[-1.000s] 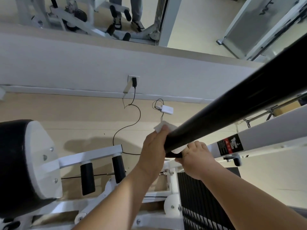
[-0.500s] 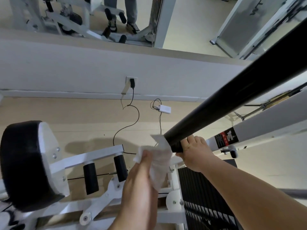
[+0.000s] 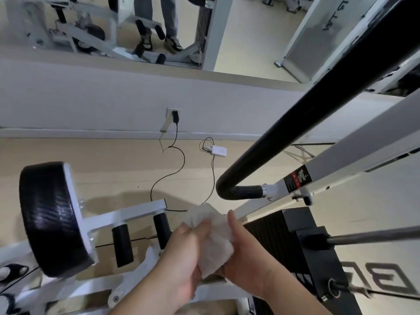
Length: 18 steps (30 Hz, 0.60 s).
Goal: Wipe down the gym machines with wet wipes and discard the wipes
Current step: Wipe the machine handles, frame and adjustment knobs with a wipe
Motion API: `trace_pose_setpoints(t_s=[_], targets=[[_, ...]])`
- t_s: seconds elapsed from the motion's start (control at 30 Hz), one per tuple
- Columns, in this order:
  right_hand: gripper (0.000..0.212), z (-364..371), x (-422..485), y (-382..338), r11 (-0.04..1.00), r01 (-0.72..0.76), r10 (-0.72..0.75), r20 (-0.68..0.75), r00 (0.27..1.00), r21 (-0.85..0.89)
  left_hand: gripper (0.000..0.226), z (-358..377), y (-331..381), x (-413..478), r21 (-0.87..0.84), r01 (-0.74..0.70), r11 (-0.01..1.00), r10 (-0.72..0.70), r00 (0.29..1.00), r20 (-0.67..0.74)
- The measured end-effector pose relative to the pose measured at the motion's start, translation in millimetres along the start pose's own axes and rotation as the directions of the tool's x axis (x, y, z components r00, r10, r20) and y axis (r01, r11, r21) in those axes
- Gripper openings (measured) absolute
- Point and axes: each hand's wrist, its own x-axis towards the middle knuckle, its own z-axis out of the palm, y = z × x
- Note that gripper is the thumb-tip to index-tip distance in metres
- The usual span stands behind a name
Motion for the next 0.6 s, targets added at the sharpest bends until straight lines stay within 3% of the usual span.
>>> trace_pose_setpoints(t_s=[0.1,0.23,0.3,0.4,0.43,0.5,0.53,0.57,0.6], targets=[[0.069,-11,3,6,0.998,0.005,-0.012,-0.125,0.992,-0.057,0.023,9,-3,9,0.132,-0.029,0.991,0.031,0.999,-0.011],[0.099,-19,7,1,0.969,0.079,-0.165,-0.375,0.912,-0.233,0.036,29,5,14,0.176,-0.058,0.983,0.071,0.995,-0.067],[0.083,-17,4,-22,0.964,0.163,-0.253,-0.528,0.811,-0.211,0.032,34,9,20,0.186,-0.119,0.975,0.143,0.982,-0.126],[0.061,-20,-4,-68,0.909,0.36,-0.388,-0.746,0.541,-0.211,0.02,32,13,27,0.138,-0.164,0.977,0.184,0.971,-0.153],[0.055,-15,-7,-81,0.867,0.391,-0.48,-0.731,0.484,-0.31,0.021,31,13,29,0.159,-0.168,0.973,0.193,0.968,-0.161],[0.042,-15,1,-88,0.749,0.317,-0.657,-0.587,0.474,-0.582,0.023,29,10,34,0.182,-0.157,0.971,0.189,0.967,-0.169],[0.037,-17,14,-83,0.619,0.22,-0.733,-0.453,0.508,-0.754,0.023,30,9,35,0.182,-0.15,0.972,0.181,0.97,-0.165],[0.029,-20,27,-74,0.419,0.125,-0.774,-0.282,0.567,-0.899,0.023,30,8,35,0.189,-0.143,0.971,0.175,0.971,-0.164],[0.019,-26,42,-62,0.228,0.052,-0.74,-0.138,0.659,-0.972,0.024,29,6,36,0.207,-0.138,0.969,0.172,0.972,-0.161]])
